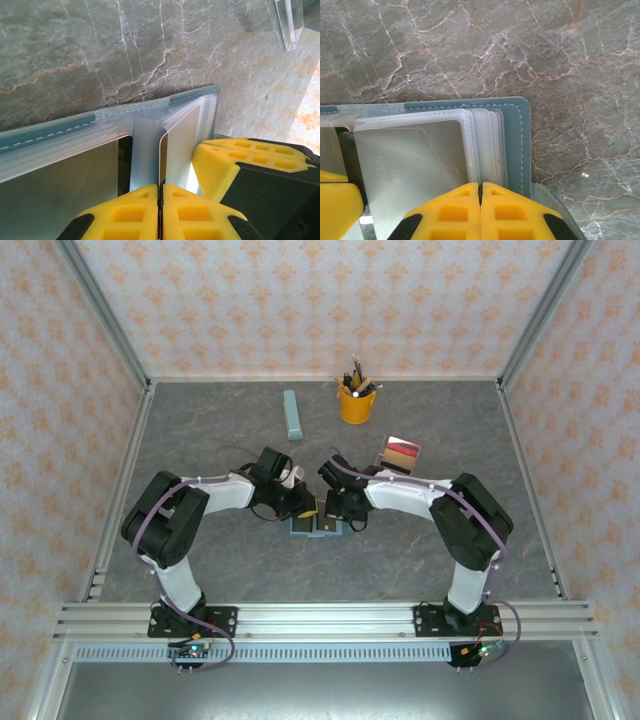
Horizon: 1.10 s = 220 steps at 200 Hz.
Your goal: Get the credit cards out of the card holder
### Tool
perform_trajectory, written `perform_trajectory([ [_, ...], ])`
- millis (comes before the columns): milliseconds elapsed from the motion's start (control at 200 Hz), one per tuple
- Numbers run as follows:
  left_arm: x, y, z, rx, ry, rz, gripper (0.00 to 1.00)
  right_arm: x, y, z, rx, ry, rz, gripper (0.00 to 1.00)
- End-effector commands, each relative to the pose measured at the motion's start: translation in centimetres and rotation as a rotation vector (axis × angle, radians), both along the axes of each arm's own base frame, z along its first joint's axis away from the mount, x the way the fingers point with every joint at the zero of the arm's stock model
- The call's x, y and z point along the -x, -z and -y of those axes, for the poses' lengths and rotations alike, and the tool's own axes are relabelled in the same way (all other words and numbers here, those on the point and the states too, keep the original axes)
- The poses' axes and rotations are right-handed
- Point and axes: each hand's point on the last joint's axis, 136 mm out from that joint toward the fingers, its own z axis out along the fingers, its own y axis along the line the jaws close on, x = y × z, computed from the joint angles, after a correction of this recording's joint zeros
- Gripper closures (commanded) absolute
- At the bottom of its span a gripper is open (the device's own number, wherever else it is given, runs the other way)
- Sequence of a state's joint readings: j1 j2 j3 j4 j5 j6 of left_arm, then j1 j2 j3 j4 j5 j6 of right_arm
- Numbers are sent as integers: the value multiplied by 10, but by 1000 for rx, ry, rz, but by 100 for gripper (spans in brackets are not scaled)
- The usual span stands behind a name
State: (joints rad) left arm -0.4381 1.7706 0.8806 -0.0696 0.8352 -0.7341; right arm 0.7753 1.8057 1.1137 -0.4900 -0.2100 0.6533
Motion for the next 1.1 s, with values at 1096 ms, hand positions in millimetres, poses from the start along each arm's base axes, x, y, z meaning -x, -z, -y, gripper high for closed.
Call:
perform_trajectory([
  [1096,0,1,-23,-6,-14,23,100,-5,-22,-13,-51,-66,5,94],
])
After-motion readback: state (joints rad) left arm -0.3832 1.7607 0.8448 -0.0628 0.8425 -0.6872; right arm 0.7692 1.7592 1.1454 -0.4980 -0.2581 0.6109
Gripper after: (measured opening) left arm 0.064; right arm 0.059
